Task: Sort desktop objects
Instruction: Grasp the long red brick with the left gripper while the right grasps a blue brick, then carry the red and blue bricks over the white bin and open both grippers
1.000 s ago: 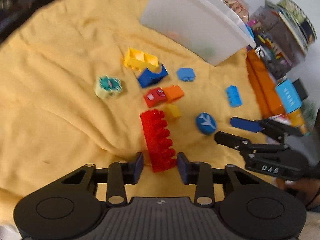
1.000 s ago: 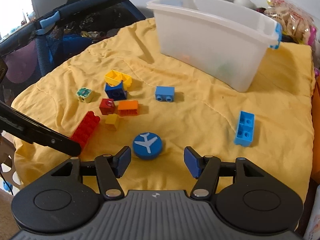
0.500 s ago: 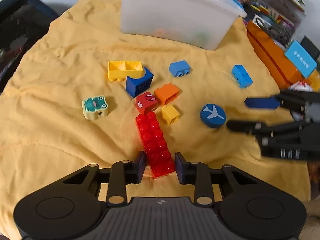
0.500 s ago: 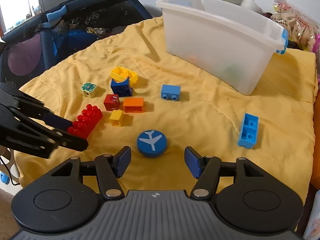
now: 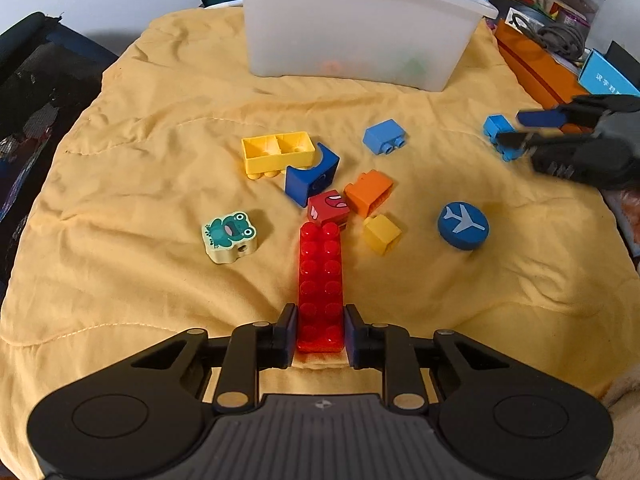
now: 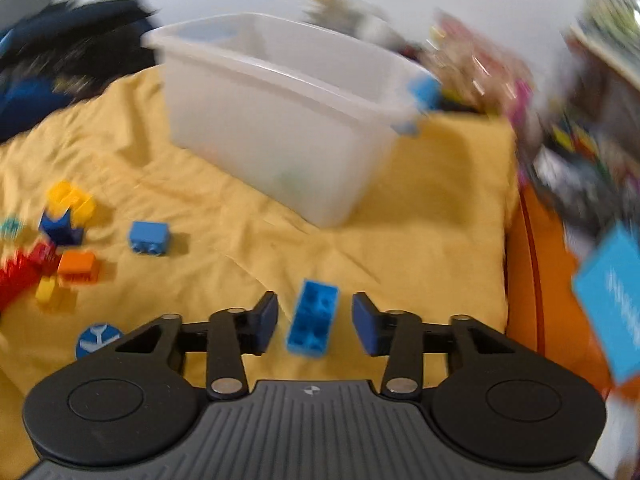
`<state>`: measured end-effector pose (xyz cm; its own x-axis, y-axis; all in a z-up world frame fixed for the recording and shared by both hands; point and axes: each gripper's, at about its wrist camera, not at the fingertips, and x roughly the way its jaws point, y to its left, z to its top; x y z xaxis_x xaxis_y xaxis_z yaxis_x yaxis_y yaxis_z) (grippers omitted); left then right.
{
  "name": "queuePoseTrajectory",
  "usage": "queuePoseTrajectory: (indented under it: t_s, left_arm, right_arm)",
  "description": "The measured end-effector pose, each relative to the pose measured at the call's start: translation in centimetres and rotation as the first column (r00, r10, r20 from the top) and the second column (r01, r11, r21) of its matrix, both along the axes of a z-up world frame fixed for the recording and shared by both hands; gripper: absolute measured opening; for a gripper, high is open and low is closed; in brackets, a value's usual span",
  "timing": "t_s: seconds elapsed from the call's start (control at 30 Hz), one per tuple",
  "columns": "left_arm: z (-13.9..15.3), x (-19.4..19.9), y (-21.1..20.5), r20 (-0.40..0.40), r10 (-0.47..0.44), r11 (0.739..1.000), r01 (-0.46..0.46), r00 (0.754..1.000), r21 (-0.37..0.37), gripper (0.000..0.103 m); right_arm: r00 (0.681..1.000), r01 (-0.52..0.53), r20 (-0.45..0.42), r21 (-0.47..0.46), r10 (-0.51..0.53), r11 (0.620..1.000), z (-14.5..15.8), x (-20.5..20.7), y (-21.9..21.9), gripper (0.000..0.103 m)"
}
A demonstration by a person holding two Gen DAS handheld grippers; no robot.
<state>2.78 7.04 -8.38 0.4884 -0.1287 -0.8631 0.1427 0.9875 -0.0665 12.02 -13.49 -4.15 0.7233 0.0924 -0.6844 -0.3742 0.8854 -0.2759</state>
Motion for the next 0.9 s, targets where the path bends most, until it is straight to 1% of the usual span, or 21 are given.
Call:
queuePoseTrajectory:
  t_s: [0.07, 0.1, 0.17, 0.2, 0.23, 0.27, 0.33, 0.37, 0.4, 0.43, 0.47, 0.5, 0.53, 0.57, 0.6, 0.63, 0.67, 0.7, 0.77, 0.83, 0.9]
  left_arm:
    - [0.0, 0.2, 0.0, 0.000, -0.006, 1.000, 0.006, 1.000, -0.001, 0.027]
    - [0.0, 0.2, 0.1, 0.000, -0.006, 1.000, 0.006, 1.000, -0.003, 0.027]
    - [0.0, 0.2, 0.2, -0.001, -0.007, 1.000, 0.007, 1.000, -0.007, 0.028]
    - [0.0, 0.2, 0.2, -0.001, -0.008, 1.000, 0.008, 1.000, -0.007, 0.028]
    - [0.0, 0.2, 0.2, 0.000, -0.010, 1.000, 0.010, 1.000, -0.007, 0.028]
    - [0.0, 0.2, 0.2, 0.000, -0.012, 1.000, 0.012, 1.000, -0.006, 0.028]
    - [0.0, 0.1, 0.2, 0.001, -0.012, 1.000, 0.012, 1.000, -0.008, 0.028]
    - [0.0, 0.1, 0.2, 0.002, -0.010, 1.000, 0.010, 1.000, -0.009, 0.028]
    - [-0.1, 0.1, 0.2, 0.003, -0.008, 1.000, 0.008, 1.000, -0.009, 0.028]
    - [-0.1, 0.1, 0.1, 0.005, -0.008, 1.000, 0.008, 1.000, -0.006, 0.028]
    - [-0.1, 0.1, 0.0, 0.007, -0.012, 1.000, 0.012, 1.000, 0.001, 0.028]
    - [-0.2, 0.0, -0.2, 0.010, -0.016, 1.000, 0.016, 1.000, 0.009, 0.028]
    - [-0.2, 0.0, -0.3, 0.013, -0.017, 1.000, 0.017, 1.000, 0.016, 0.028]
    - [-0.2, -0.1, -0.4, 0.016, -0.015, 1.000, 0.015, 1.000, 0.019, 0.028]
    - [-0.2, -0.1, -0.4, 0.017, -0.012, 1.000, 0.011, 1.000, 0.018, 0.028]
    - [-0.2, -0.2, -0.4, 0.019, -0.010, 1.000, 0.009, 1.000, 0.016, 0.028]
    - [-0.2, -0.2, -0.3, 0.020, -0.006, 1.000, 0.006, 1.000, 0.013, 0.028]
    - [-0.2, -0.2, -0.3, 0.021, -0.002, 1.000, 0.002, 1.000, 0.009, 0.028]
    - [-0.3, -0.3, -0.2, 0.023, -0.001, 1.000, 0.001, 1.000, 0.005, 0.027]
    - [-0.3, -0.3, -0.1, 0.023, 0.001, 1.000, -0.001, 1.000, 0.000, 0.027]
    - [-0.3, -0.3, -0.1, 0.023, 0.002, 1.000, -0.002, 1.000, 0.000, 0.027]
  right_arm:
    - [0.999, -0.046, -0.006, -0.096, 0.046, 0.994, -1.1, 0.0, 1.3, 0.038]
    - [0.998, -0.055, -0.021, -0.146, 0.053, 0.988, -1.9, 0.2, 1.7, 0.038]
    - [0.998, -0.051, -0.041, -0.208, 0.043, 0.977, -3.4, 0.7, 2.0, 0.040]
    - [0.999, -0.030, -0.032, -0.228, 0.024, 0.973, -4.0, 1.0, 1.7, 0.038]
    - [1.000, -0.012, -0.021, -0.218, 0.007, 0.976, -4.0, 1.2, 1.2, 0.034]
    - [0.999, 0.005, -0.036, -0.198, -0.012, 0.980, -3.9, 1.5, 0.6, 0.027]
    - [0.997, 0.032, -0.070, -0.105, -0.039, 0.994, -2.9, 1.9, -0.6, 0.025]
    - [0.995, 0.033, -0.091, -0.039, -0.036, 0.999, -2.2, 1.8, -1.2, 0.025]
    - [0.990, 0.037, -0.142, 0.085, -0.025, 0.996, -1.3, 1.8, -2.0, 0.025]
    - [0.978, 0.062, -0.207, 0.211, -0.017, 0.976, -0.8, 1.9, -2.8, 0.025]
    - [0.958, 0.100, -0.287, 0.335, 0.000, 0.937, -0.6, 2.0, -3.6, 0.025]
    - [0.934, 0.135, -0.356, 0.426, 0.028, 0.894, -0.9, 2.1, -4.1, 0.025]
    - [0.915, 0.169, -0.402, 0.480, 0.045, 0.861, -1.4, 2.0, -4.4, 0.025]
    - [0.903, 0.192, -0.428, 0.496, 0.046, 0.847, -1.9, 1.9, -4.5, 0.025]
    - [0.889, 0.215, -0.456, 0.493, 0.039, 0.843, -2.6, 1.9, -4.6, 0.026]
    - [0.884, 0.233, -0.466, 0.489, 0.026, 0.841, -2.9, 1.8, -4.8, 0.027]
    - [0.890, 0.234, -0.455, 0.500, 0.023, 0.834, -2.9, 1.7, -5.2, 0.035]
    - [0.899, 0.225, -0.438, 0.482, 0.010, 0.847, -2.6, 1.2, -5.2, 0.043]
    - [0.935, 0.172, -0.353, 0.397, -0.022, 0.902, -1.5, -0.2, -4.9, 0.051]
    - [0.965, 0.101, -0.261, 0.298, -0.021, 0.949, -0.6, -1.4, -3.8, 0.052]
    - [0.978, 0.034, -0.208, 0.260, 0.021, 0.965, -0.2, -2.2, -2.9, 0.053]
